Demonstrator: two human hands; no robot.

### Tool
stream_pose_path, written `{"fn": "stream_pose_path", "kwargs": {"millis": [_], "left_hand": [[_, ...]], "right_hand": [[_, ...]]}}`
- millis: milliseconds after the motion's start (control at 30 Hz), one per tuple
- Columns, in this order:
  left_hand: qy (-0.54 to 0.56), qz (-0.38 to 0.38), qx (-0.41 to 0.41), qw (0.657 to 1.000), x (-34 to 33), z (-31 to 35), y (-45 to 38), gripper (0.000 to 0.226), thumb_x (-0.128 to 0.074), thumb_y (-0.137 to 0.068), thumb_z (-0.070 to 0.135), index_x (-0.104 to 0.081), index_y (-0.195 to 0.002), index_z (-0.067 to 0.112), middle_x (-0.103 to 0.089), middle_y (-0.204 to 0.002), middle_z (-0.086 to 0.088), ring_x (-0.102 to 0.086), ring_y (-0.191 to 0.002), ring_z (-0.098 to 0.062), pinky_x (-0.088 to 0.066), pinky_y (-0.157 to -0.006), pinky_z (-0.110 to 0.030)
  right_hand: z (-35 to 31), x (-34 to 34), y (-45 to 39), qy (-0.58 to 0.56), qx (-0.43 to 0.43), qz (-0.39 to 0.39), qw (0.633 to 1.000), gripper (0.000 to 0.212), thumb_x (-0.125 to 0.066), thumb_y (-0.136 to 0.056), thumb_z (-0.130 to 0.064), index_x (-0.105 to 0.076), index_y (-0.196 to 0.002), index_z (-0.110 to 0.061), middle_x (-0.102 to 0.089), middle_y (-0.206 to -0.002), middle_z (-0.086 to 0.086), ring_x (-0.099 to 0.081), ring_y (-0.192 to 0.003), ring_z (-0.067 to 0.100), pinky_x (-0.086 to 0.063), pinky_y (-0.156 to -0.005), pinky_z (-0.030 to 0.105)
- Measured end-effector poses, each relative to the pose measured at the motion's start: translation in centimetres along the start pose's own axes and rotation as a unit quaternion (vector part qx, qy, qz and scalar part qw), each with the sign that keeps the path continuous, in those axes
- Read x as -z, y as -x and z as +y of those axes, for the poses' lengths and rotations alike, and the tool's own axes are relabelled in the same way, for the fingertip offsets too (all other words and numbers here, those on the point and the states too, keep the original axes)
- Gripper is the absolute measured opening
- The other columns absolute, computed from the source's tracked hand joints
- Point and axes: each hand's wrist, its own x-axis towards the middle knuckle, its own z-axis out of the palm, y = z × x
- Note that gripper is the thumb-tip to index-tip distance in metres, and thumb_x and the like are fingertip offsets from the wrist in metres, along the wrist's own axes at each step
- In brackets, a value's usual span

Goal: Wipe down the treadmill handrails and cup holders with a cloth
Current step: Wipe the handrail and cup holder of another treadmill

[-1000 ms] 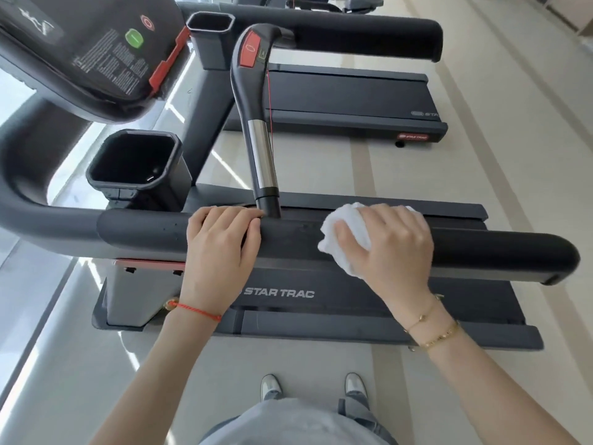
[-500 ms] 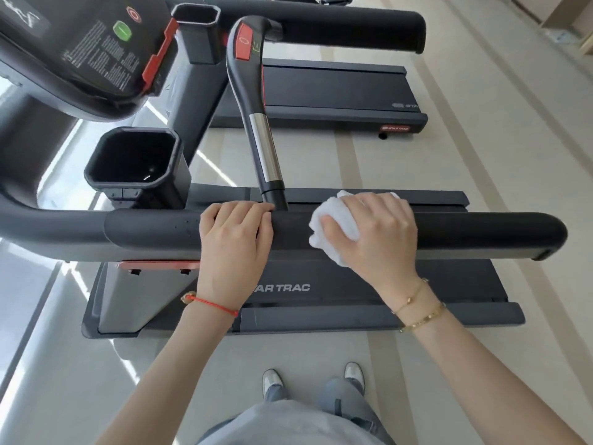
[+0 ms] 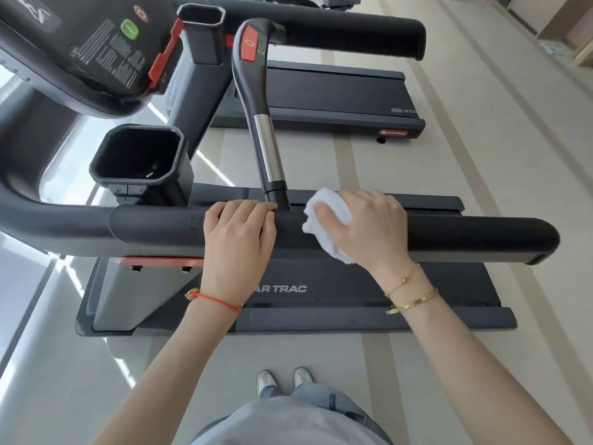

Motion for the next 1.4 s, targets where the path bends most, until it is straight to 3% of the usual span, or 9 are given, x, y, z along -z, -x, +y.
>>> {"fn": "stream_pose_path", "kwargs": {"millis": [267, 300, 400, 467, 667, 833, 1033, 1233, 1400], "left_hand": [[-0.005, 0.000, 0.002, 1.000, 0.2, 0.2, 0.0, 0.026, -0.046, -0.101, 0.016, -0.071, -0.105, 0.015, -0.070, -0.095, 0.003, -0.063, -0.096, -0.020, -0.036, -0.101, -0.037], [-0.005, 0.002, 0.002, 1.000, 0.2, 0.2, -0.1, 0.026, -0.045, -0.101, 0.016, -0.071, -0.105, 0.016, -0.070, -0.096, 0.004, -0.063, -0.096, -0.020, -0.036, -0.101, -0.037], [-0.006, 0.005, 0.003, 1.000, 0.1, 0.1, -0.1, 0.026, -0.045, -0.101, 0.016, -0.071, -0.103, 0.015, -0.070, -0.095, 0.004, -0.063, -0.095, -0.020, -0.036, -0.100, -0.037], [-0.008, 0.007, 0.003, 1.000, 0.0, 0.2, 0.0, 0.026, -0.046, -0.100, 0.015, -0.071, -0.100, 0.015, -0.070, -0.094, 0.003, -0.063, -0.094, -0.021, -0.036, -0.098, -0.037], [-0.012, 0.013, 0.001, 1.000, -0.1, 0.1, 0.0, 0.027, -0.044, -0.101, 0.016, -0.071, -0.102, 0.015, -0.069, -0.094, 0.004, -0.063, -0.096, -0.021, -0.035, -0.099, -0.037], [-0.014, 0.010, 0.001, 1.000, 0.0, 0.2, 0.0, 0.028, -0.043, -0.101, 0.017, -0.070, -0.103, 0.016, -0.069, -0.096, 0.004, -0.063, -0.096, -0.021, -0.035, -0.100, -0.037], [-0.014, 0.011, -0.005, 1.000, -0.2, 0.0, 0.1, 0.026, -0.045, -0.100, 0.016, -0.071, -0.101, 0.016, -0.070, -0.096, 0.004, -0.063, -0.095, -0.021, -0.034, -0.098, -0.036], [-0.014, 0.006, 0.002, 1.000, 0.0, 0.2, 0.0, 0.029, -0.041, -0.102, 0.018, -0.070, -0.104, 0.017, -0.069, -0.097, 0.005, -0.062, -0.097, -0.019, -0.034, -0.101, -0.036], [-0.015, 0.008, -0.002, 1.000, -0.1, 0.3, 0.0, 0.025, -0.046, -0.100, 0.014, -0.071, -0.102, 0.015, -0.070, -0.096, 0.003, -0.062, -0.095, -0.021, -0.034, -0.098, -0.037]], "right_hand": [[1.7, 0.5, 0.8, -0.038, 0.089, -0.030, 0.995, 0.047, -0.046, -0.092, -0.060, -0.072, -0.100, -0.021, -0.066, -0.128, -0.003, -0.068, -0.096, 0.018, -0.050, -0.083, 0.034], [2.1, 0.6, 0.7, -0.036, 0.083, -0.033, 0.995, 0.047, -0.046, -0.091, -0.060, -0.072, -0.095, -0.021, -0.068, -0.124, -0.004, -0.068, -0.092, 0.019, -0.050, -0.081, 0.033], [0.8, -0.1, 0.0, -0.021, 0.059, -0.021, 0.998, 0.045, -0.043, -0.088, -0.055, -0.062, -0.065, -0.021, -0.066, -0.069, -0.006, -0.059, -0.063, 0.020, -0.040, -0.061, 0.029], [-0.9, -0.9, -0.5, -0.009, 0.059, -0.005, 0.998, 0.045, -0.043, -0.089, -0.054, -0.056, -0.059, -0.022, -0.057, -0.057, -0.006, -0.052, -0.054, 0.018, -0.034, -0.057, 0.028], [0.9, -0.8, 1.1, -0.030, 0.108, 0.028, 0.993, 0.046, -0.040, -0.095, -0.056, -0.069, -0.084, -0.022, -0.068, -0.078, -0.004, -0.058, -0.069, 0.020, -0.045, -0.067, 0.036], [1.4, -0.6, 0.2, -0.015, 0.012, 0.055, 0.998, 0.044, -0.044, -0.087, -0.048, -0.053, -0.055, -0.019, -0.054, -0.054, -0.003, -0.047, -0.052, 0.023, -0.041, -0.057, 0.034], [-1.4, -2.0, 0.7, -0.025, 0.103, 0.073, 0.992, 0.050, -0.040, -0.095, -0.056, -0.071, -0.081, -0.019, -0.068, -0.074, -0.001, -0.057, -0.065, 0.021, -0.042, -0.064, 0.035], [2.6, -0.7, 0.6, 0.029, -0.023, 0.085, 0.996, 0.047, -0.048, -0.091, -0.047, -0.055, -0.054, -0.018, -0.053, -0.052, 0.000, -0.048, -0.051, 0.024, -0.037, -0.057, 0.032], [-1.9, -2.3, 1.0, -0.008, 0.028, 0.096, 0.995, 0.045, -0.043, -0.094, -0.048, -0.067, -0.071, -0.018, -0.064, -0.069, -0.001, -0.054, -0.063, 0.023, -0.042, -0.067, 0.036]]}}
